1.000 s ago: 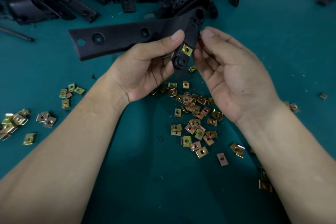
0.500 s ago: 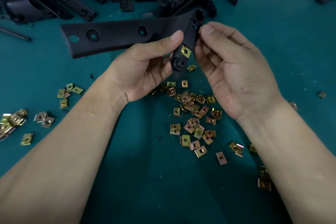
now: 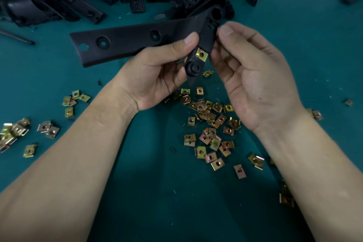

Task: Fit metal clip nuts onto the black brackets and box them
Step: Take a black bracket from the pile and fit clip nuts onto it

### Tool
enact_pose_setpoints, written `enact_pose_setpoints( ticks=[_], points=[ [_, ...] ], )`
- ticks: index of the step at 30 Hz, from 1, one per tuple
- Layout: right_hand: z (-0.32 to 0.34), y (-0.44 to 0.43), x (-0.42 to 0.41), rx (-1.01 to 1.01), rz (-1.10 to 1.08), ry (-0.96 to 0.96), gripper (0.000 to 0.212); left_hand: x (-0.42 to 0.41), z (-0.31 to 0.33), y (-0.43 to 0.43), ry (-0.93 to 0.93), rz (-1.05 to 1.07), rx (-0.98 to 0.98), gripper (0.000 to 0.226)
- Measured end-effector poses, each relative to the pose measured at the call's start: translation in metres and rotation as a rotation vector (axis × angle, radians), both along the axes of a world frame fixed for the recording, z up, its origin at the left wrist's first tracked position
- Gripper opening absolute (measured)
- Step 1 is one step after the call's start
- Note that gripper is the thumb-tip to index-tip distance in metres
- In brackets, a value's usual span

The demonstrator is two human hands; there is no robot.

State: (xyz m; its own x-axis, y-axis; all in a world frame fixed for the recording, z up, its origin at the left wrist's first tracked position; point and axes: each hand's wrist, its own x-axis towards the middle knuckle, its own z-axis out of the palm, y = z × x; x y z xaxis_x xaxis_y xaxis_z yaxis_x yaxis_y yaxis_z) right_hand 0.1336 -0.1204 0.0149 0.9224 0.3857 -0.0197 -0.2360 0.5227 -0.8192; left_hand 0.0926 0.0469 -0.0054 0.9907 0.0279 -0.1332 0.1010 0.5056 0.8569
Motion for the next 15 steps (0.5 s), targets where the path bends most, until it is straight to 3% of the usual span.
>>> enact_pose_setpoints(
  ticks=[12,15],
  points=[
    [-0.0009,0.0009,-0.0018,-0.038,-0.013,-0.029,0.005,-0.0009,0.0017,-0.0011,0.010,-0.009,0.014,0.042],
    [0.0014,-0.0019,-0.0011,-0.091,0.011,-0.046,0.006,-0.0020,0.0020,0.0002,0.026,0.013,0.042,0.054]
  ],
)
